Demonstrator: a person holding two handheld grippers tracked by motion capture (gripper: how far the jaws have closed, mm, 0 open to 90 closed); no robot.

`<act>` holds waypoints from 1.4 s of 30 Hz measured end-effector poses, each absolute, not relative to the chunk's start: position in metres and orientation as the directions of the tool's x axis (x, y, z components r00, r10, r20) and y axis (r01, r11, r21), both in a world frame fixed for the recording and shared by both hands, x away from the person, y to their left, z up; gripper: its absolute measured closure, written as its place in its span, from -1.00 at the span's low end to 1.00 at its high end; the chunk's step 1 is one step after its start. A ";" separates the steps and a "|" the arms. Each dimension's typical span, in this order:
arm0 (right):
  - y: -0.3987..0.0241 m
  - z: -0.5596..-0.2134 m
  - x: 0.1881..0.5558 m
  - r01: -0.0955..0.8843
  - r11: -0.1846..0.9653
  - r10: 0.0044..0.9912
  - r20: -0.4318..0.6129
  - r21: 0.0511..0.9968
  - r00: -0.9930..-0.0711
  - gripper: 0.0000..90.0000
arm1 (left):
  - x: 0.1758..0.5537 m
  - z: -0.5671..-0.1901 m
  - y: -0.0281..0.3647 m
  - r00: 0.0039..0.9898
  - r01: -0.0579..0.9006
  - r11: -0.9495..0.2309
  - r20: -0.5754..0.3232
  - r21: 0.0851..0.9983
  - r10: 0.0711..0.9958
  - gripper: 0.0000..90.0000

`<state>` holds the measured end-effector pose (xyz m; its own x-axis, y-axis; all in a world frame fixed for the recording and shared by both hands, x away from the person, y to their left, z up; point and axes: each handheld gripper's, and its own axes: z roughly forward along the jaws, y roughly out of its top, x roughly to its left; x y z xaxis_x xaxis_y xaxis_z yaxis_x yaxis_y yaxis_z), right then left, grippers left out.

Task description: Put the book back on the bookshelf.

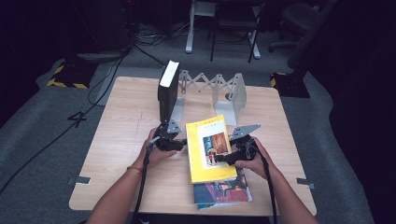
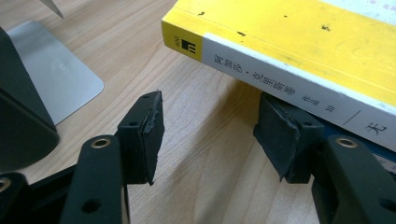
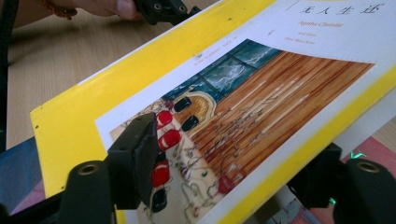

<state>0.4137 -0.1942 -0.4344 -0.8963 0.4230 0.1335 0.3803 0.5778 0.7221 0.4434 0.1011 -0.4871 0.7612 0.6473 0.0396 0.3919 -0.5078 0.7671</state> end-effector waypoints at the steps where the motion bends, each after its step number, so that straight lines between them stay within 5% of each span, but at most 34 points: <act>1: -0.194 -0.436 0.418 0.396 0.563 0.424 0.158 0.726 -0.892 -0.04 | 0.444 -0.487 0.101 0.763 0.390 -0.510 0.040 0.767 0.645 -0.07; 5: -0.194 -0.435 0.425 0.399 0.545 0.396 0.193 0.737 -0.898 0.44 | 0.445 -0.487 0.101 0.762 0.391 -0.509 0.040 0.767 0.646 -0.07; 9: -0.198 -0.432 0.426 0.380 0.511 0.367 0.203 0.771 -0.908 0.64 | 0.447 -0.485 0.102 0.758 0.393 -0.473 0.014 0.788 0.652 0.00; 23: -0.207 -0.416 0.403 0.224 0.438 0.323 0.080 0.871 -0.943 0.69 | 0.454 -0.447 0.106 0.769 0.360 -0.399 -0.026 0.843 0.638 0.02; 34: -0.202 -0.398 0.398 0.153 0.444 0.293 0.018 0.883 -0.956 0.34 | 0.444 -0.411 0.097 0.871 0.212 -0.397 0.011 0.893 0.490 0.96; 37: -0.203 -0.397 0.400 0.172 0.429 0.320 0.029 0.887 -0.947 0.62 | 0.443 -0.405 0.096 0.882 0.194 -0.395 0.016 0.898 0.471 0.96; 42: -0.203 -0.391 0.396 0.137 0.423 0.328 -0.011 0.896 -0.945 0.74 | 0.441 -0.389 0.096 0.888 0.174 -0.397 0.031 0.901 0.458 0.97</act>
<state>0.3960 -0.2032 -0.3908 -0.9448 0.3276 -0.0106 0.1367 0.4229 0.8958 0.4409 0.0961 -0.3889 0.8883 0.4582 0.0307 0.1738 -0.3973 0.9011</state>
